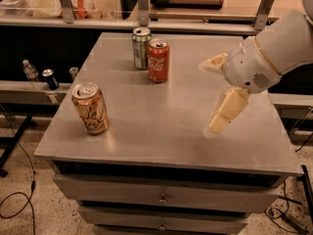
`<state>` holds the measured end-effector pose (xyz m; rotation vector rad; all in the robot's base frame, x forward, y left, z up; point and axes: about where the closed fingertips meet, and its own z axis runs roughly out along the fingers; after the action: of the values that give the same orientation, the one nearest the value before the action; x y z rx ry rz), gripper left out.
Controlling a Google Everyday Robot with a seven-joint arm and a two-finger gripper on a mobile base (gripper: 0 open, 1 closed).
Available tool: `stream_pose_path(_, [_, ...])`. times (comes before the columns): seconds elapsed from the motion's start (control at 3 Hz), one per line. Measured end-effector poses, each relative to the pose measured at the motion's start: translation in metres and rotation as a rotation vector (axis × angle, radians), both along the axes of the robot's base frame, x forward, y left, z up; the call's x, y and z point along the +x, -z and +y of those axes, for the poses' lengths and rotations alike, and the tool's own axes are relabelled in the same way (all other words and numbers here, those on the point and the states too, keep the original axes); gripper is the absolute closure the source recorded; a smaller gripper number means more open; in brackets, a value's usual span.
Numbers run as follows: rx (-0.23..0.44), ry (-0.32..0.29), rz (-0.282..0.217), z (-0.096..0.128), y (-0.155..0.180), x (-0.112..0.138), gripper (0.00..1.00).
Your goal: Knock orange can over
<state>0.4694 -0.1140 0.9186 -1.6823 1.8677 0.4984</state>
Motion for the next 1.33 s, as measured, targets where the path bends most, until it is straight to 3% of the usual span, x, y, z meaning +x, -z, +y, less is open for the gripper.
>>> stream_pose_path(0.33, [0.063,-0.004,-0.003,0.007,0.003,-0.001,0.00])
stream_pose_path(1.0, [0.362,-0.128,-0.027,0.078,0.013,-0.004,0.00])
stream_pose_path(1.33, [0.472,-0.169,-0.037,0.117,0.010,-0.006,0.00])
